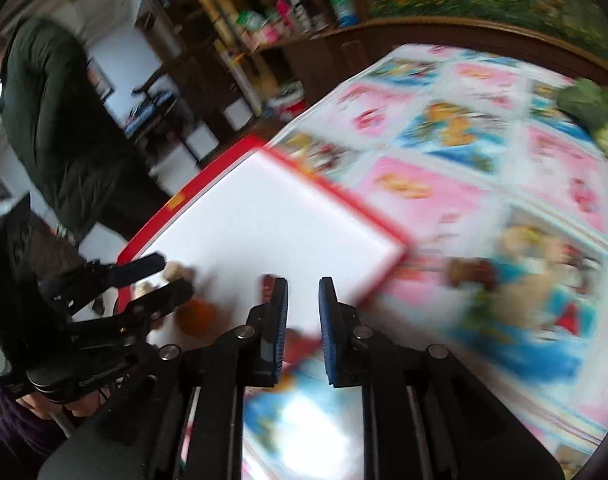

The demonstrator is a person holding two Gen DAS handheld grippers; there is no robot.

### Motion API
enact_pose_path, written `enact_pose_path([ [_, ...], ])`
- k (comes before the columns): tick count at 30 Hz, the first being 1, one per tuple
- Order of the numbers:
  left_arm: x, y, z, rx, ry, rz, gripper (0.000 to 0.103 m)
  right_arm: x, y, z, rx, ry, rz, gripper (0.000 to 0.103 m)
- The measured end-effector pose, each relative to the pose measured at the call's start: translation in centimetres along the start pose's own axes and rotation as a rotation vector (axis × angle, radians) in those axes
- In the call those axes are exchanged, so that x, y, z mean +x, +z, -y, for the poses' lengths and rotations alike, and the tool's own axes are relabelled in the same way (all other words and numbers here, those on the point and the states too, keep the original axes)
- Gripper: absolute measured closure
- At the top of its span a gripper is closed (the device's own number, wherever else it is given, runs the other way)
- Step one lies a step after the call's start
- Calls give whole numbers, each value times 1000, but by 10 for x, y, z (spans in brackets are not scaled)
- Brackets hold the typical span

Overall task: Organize fruits
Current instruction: 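Carry the date and snack into the red tray and open both tools, then withdraw both tools from the tray back over the table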

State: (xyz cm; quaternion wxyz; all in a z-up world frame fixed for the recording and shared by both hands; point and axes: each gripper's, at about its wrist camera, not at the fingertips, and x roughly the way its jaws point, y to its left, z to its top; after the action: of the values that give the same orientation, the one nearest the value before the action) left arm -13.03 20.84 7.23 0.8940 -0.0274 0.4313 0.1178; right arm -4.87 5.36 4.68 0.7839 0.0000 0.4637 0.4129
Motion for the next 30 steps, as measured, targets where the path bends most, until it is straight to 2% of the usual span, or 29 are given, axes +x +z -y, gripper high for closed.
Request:
enact_pose_path([
  [4,-2,6,35,59,-52,6,57,-37,-9,59,65,-65,43,86],
  [9,0,7,69,101,-114,-1,57,-45,-24,110,124,-123,-11,86],
  [12,6,5,88,121,-136,-23,57,-42,-23,125,174,-160,-12,86],
  [15,13,1,104,141,-162,-49,57,-39,-23,128,185,-146,-11,86],
  [19,16,-1,117,158,-186,-65,57,-32,-17,131,234,-171,49,86],
  [22,19,0,123,154,-195,-75,57,-19,-11,139,303,-133,53,86],
  [26,22,0,129,145,-205,-86,57,-7,-3,140,318,-88,83,85],
  [28,23,-1,131,146,-207,-91,57,-2,0,144,340,-11,54,85],
  [30,24,-1,128,137,-205,-94,57,1,-2,144,320,88,-20,85],
])
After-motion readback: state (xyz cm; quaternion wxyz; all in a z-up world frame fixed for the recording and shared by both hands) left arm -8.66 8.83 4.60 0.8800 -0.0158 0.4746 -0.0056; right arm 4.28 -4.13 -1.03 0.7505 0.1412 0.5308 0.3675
